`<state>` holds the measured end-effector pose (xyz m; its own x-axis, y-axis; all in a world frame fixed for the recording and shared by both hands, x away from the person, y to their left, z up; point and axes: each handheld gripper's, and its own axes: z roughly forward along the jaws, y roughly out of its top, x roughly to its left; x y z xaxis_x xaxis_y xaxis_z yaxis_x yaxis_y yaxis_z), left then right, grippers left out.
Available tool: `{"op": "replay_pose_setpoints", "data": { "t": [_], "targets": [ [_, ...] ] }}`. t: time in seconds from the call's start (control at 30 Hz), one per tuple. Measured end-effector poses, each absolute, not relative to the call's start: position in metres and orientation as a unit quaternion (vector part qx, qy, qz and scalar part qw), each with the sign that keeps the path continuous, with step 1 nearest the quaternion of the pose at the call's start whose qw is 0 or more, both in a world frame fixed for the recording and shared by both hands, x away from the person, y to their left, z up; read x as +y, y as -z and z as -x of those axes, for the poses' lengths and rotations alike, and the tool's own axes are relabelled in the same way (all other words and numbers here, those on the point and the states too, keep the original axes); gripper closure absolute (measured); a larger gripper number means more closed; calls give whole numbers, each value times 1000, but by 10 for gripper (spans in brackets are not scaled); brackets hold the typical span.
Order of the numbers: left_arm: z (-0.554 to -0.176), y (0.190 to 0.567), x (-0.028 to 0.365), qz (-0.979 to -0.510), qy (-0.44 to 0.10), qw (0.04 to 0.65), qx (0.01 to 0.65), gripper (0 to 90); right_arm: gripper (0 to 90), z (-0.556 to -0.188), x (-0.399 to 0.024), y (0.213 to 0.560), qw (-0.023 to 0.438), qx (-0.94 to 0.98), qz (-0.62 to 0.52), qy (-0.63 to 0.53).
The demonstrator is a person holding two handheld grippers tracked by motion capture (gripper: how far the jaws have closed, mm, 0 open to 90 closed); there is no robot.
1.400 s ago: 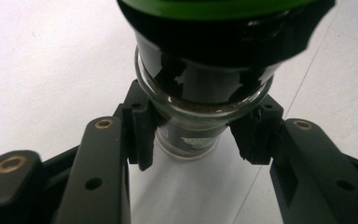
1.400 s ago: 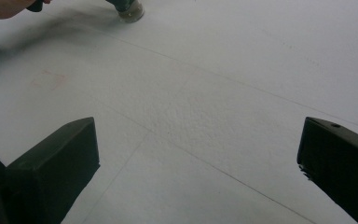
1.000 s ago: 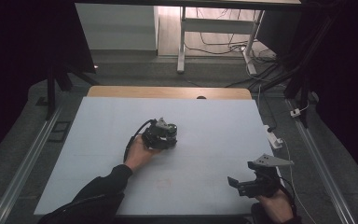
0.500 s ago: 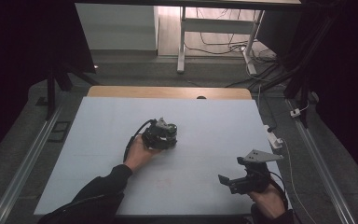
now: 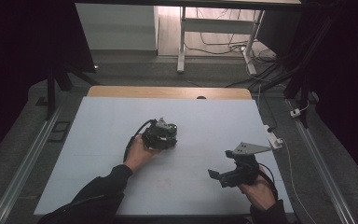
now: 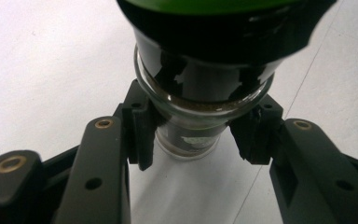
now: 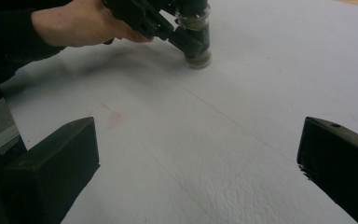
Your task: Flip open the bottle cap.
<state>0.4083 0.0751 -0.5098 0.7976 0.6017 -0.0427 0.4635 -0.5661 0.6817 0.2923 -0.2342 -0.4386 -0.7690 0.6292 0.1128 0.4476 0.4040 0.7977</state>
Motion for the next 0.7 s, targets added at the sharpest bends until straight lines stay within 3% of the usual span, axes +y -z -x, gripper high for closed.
{"op": "replay_pose_setpoints", "data": {
  "t": [0.7],
  "targets": [
    [-409,510,75,-880,-97,353,302,536,0,-321,-188,434,102,846,-297,-432]
  ]
}}
